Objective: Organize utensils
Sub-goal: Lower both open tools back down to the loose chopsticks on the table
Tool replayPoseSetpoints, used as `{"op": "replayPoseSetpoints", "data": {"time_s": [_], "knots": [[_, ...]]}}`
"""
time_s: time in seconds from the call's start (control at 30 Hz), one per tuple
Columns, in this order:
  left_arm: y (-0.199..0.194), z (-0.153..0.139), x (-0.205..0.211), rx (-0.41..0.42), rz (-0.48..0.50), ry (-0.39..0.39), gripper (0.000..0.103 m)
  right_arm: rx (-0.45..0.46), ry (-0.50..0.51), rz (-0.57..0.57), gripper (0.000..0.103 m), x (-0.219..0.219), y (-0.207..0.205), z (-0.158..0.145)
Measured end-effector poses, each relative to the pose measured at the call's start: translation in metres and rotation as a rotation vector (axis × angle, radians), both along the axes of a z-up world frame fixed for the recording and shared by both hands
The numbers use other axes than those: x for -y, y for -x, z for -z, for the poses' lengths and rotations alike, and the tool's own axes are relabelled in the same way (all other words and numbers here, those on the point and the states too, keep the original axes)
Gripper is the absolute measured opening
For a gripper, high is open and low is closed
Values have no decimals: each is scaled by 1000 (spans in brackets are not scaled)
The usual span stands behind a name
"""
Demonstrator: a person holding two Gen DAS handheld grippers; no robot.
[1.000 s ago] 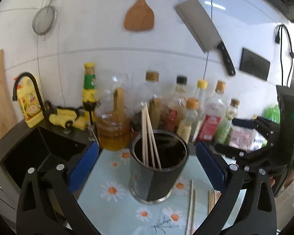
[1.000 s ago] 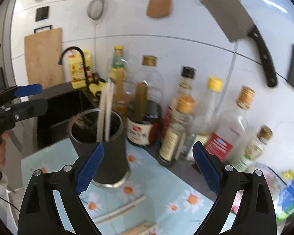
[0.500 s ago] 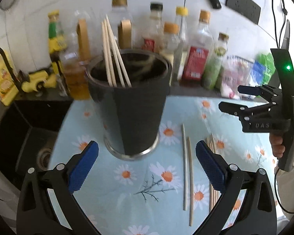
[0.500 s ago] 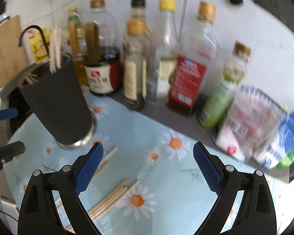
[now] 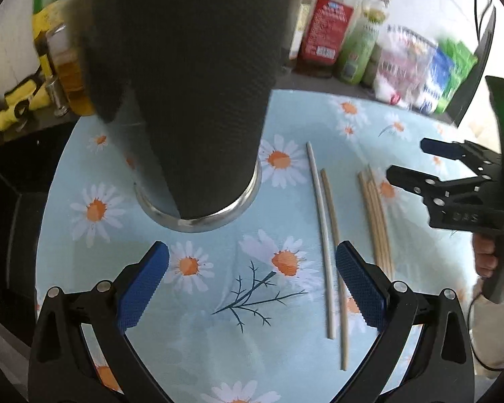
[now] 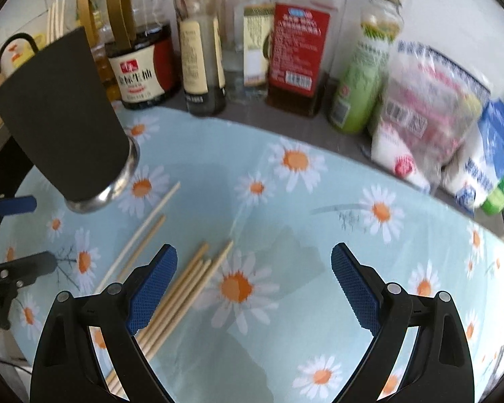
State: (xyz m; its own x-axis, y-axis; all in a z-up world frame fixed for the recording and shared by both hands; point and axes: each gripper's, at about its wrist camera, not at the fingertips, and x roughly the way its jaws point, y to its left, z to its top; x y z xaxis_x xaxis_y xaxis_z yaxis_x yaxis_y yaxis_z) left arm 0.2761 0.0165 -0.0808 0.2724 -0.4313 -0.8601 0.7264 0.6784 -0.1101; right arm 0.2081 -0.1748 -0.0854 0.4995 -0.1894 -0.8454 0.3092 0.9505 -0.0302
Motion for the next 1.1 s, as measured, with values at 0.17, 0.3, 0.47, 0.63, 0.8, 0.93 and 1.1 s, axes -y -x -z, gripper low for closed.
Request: {"op": "replayPoseSetpoints", "data": {"time_s": [0.17, 0.3, 0.47, 0.63, 0.8, 0.93, 1.1], "knots": [[3, 12, 22, 1, 65, -51, 97, -43, 5, 20, 89, -6, 16, 13], [1, 20, 31, -21, 79, -70, 97, -62, -41, 32, 89, -10, 27, 23], [-5, 28, 32, -38, 51, -94, 97, -75, -54, 46, 89, -15, 30, 30], [-7, 32, 38, -25, 40, -136, 97, -61, -91, 77, 89, -14, 28, 34], [-8, 33, 43, -3, 30, -165, 98, -52, -110, 91, 90, -16, 28, 36], [-8, 33, 43, -4, 18, -169, 98, -83, -82, 143, 93, -18, 24, 36], [-4, 35, 46, 5, 17, -163, 99, -122, -82, 192, 93, -16, 24, 34]]}}
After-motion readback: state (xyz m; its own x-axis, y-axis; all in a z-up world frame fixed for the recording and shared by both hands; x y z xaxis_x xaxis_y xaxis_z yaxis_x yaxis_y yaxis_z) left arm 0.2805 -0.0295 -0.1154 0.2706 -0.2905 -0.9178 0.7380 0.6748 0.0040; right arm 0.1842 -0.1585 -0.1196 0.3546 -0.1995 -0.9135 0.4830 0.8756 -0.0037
